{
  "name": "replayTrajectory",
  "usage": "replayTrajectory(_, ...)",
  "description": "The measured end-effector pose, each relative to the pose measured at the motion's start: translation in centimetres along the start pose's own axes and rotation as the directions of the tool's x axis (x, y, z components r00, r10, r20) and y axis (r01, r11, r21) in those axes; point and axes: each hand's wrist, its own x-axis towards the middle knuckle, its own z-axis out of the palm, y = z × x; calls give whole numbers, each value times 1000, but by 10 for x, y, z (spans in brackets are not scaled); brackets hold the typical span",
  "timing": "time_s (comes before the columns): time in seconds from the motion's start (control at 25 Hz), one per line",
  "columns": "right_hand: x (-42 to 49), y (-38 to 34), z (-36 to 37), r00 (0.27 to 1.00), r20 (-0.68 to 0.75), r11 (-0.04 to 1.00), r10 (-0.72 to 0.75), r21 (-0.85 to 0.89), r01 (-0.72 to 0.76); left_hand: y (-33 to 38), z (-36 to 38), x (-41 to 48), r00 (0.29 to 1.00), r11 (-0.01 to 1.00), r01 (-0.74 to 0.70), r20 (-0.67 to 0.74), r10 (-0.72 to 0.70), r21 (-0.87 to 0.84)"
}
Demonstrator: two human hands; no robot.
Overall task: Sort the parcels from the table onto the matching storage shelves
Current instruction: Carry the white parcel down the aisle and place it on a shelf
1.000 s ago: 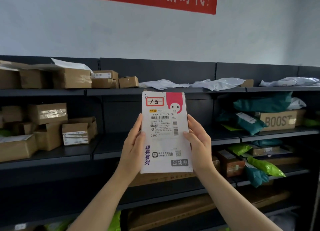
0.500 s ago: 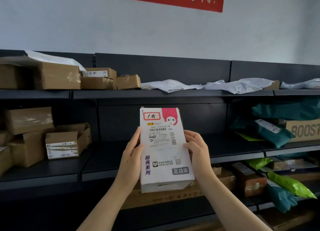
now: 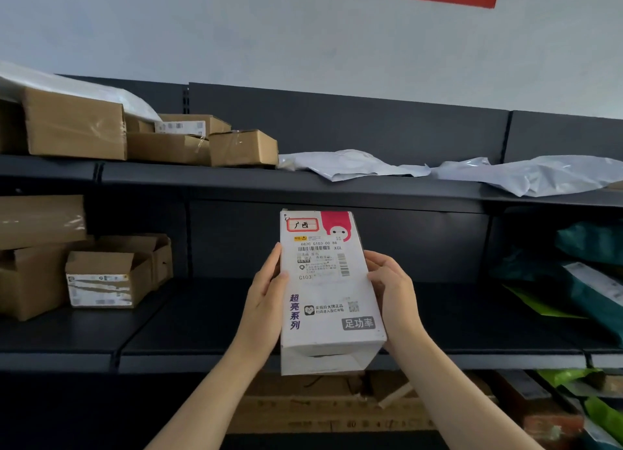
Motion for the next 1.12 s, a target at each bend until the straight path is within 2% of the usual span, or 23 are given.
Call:
replayTrajectory(0.16,32,17,8,996,-34,996,78,48,-76,-26,-8,37,999,999,20,-34,-20,28)
replayTrajectory(0.28,59,27,16,995,-58,992,84,96,-78,-39,-15,70,1000,1000,12,-4,-12,-8)
replayTrajectory(0.4,85,31,23,995,-65,986,75,155,-65,-48,-21,104,999,1000,-10,38,9,28)
replayTrajectory(0.64,127,44,31,988,-97,990,116,94,-107,-77,-27,150,995,998,45,90,-49,42)
replayTrajectory(1.12,204,82,6,923,-126,931,364,57,-360,-123,-7,199,971,963,237,11,-241,127)
